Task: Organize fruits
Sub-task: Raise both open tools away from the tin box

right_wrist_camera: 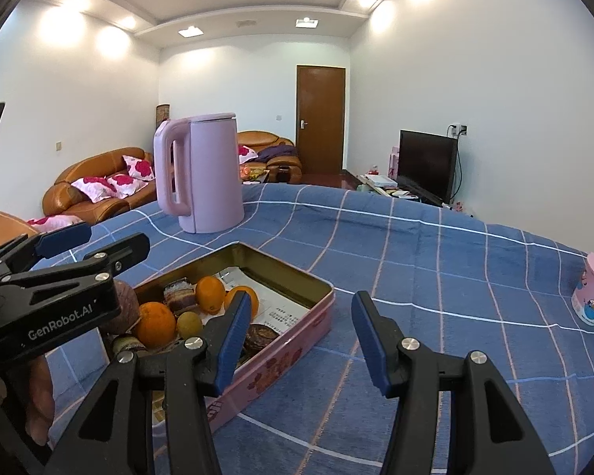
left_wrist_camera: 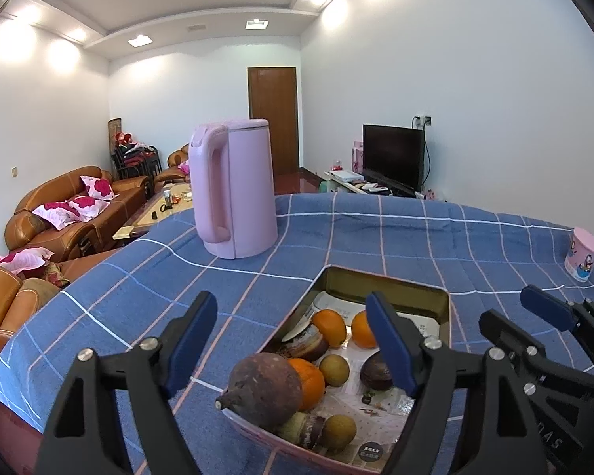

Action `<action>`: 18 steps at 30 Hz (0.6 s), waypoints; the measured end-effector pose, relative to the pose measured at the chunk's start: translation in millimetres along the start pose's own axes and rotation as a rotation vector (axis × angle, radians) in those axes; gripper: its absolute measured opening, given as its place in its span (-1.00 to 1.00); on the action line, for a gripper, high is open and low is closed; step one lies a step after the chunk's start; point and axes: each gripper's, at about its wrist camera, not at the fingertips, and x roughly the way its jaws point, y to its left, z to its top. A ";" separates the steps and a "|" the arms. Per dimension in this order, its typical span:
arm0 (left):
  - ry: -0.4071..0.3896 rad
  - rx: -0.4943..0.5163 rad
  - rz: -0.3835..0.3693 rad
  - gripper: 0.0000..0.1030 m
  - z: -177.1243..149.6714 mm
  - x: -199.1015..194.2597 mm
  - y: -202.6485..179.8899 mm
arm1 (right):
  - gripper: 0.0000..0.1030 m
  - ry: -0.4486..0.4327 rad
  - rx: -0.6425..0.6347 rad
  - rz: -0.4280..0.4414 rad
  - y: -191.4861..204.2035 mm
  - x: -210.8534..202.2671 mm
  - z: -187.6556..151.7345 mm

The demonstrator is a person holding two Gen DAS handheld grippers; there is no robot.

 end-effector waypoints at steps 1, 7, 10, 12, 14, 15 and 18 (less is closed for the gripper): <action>-0.004 0.001 0.001 0.61 0.0 -0.8 -0.3 | 0.06 -0.004 0.002 -0.001 -0.7 -1.2 0.1; -0.004 0.000 0.002 0.61 -0.1 -1.7 -1.0 | 0.07 -0.024 0.014 -0.007 -4.1 -8.2 1.6; -0.003 0.000 0.002 0.61 0.0 -2.1 -0.6 | 0.08 -0.030 0.018 -0.008 -4.6 -10.4 1.6; -0.004 -0.002 0.002 0.61 0.0 -2.3 -0.5 | 0.08 -0.032 0.021 -0.009 -5.1 -11.4 1.5; -0.004 -0.001 0.002 0.61 0.0 -2.3 -0.5 | 0.08 -0.034 0.020 -0.010 -5.2 -12.8 1.3; -0.005 -0.002 0.002 0.61 0.1 -2.4 -0.6 | 0.08 -0.034 0.020 -0.011 -5.2 -13.4 1.2; -0.007 0.001 0.000 0.61 0.2 -3.3 -0.5 | 0.09 -0.039 0.022 -0.012 -5.8 -15.9 1.3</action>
